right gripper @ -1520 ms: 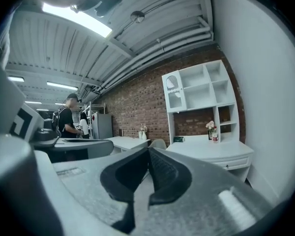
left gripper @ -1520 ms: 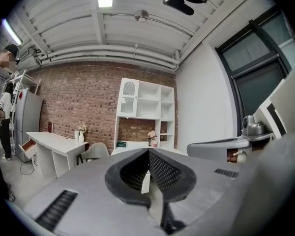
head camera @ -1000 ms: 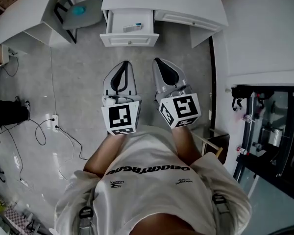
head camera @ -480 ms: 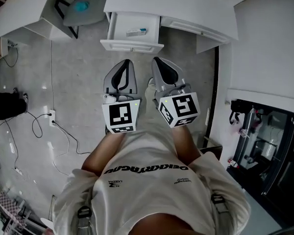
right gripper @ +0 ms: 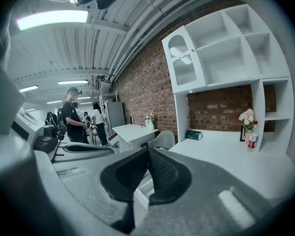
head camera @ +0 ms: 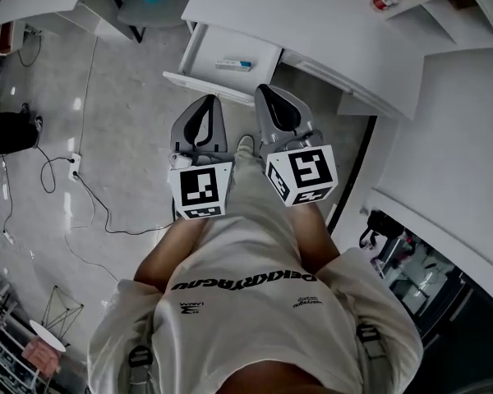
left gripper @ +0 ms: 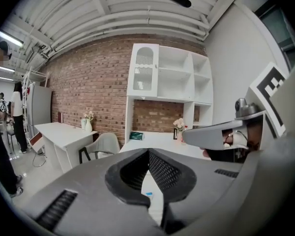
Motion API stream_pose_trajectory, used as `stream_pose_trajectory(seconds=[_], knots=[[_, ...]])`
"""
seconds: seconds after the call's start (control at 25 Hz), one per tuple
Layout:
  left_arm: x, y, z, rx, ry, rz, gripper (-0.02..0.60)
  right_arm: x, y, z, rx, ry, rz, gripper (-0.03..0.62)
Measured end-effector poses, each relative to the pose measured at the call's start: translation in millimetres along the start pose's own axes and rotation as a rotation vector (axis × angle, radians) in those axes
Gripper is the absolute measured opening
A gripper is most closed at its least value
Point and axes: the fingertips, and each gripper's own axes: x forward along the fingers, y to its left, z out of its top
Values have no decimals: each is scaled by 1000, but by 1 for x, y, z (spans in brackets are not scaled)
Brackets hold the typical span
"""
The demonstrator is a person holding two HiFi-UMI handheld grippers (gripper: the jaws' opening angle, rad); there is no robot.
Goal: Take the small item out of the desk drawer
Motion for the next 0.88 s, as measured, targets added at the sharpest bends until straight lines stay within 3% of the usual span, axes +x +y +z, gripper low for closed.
stream_pose_trajectory(seconds=[0.4,0.88], knots=[[66,-10,-34,-55,74,117,-3,62,-63,-53,-2,190,150,-8],[114,13,-85,-125,136,132,-3,137,-83,-130,-9,373,201,-8]])
